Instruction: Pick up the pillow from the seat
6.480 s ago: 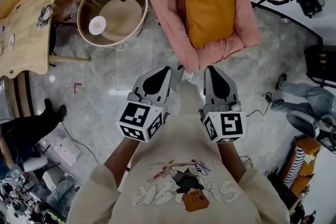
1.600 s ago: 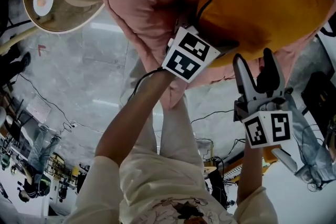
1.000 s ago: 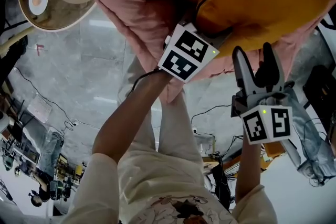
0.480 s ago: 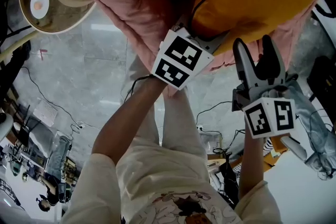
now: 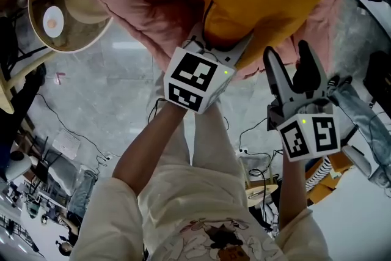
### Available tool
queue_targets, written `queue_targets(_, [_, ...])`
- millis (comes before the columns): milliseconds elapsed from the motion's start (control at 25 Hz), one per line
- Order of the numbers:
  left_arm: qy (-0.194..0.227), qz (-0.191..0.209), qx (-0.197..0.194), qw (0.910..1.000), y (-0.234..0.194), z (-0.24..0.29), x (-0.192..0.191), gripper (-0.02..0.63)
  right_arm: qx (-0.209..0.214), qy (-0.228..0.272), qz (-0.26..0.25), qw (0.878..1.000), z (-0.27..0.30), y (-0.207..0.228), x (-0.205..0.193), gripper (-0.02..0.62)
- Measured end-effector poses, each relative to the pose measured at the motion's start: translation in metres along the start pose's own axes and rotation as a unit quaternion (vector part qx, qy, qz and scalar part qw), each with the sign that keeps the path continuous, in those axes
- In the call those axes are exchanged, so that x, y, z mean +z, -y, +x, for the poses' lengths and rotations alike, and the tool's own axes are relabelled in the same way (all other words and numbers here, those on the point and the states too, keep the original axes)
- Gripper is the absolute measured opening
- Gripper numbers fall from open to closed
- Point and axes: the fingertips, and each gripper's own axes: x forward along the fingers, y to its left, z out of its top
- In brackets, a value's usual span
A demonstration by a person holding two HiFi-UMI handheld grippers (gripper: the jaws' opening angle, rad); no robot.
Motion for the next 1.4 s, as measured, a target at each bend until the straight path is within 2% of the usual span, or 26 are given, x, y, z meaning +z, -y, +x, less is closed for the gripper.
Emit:
queue_targets(160, [0.013,-0.012,0.02,0.9996,0.004,-0.017,0.019,0.179,-0.006,0.007,0.001,1.0,-0.017,0.0,0.011,0.35])
queue_targets(400, [0.021,-0.007,0.037,0.9991,0.01,-0.04,0.04,0.179,-0.006,0.014,0.0,1.0,-0.034,-0.006,0.023,0.35])
queue_targets(840, [0.022,-0.002,0.025,0.9994,0.034,-0.073,0.072,0.179,-0.012,0.033,0.007,0.999,-0.057,-0.03,0.048,0.344])
queue_targets(920, [0.024,0.0,0.022,0.9995,0.041,-0.08,0.079,0.179,-0.02,0.041,0.003,0.999,-0.065,-0.034,0.056,0.298])
queue_targets(1080, [0.026,0.009,0.014,0.9995,0.056,-0.096,0.09,0.179,-0.031,0.063,0.0,0.998,-0.085,-0.044,0.069,0.163])
queue_targets(1240, [0.032,0.009,0.009,0.9994,0.069,-0.111,0.104,0.181,-0.037,0.079,0.015,0.996,-0.103,-0.051,0.079,0.108])
queue_targets(1400, [0.043,0.018,0.011,0.9988,0.079,-0.123,0.116,0.181,-0.037,0.084,0.009,0.996,-0.113,-0.059,0.084,0.097])
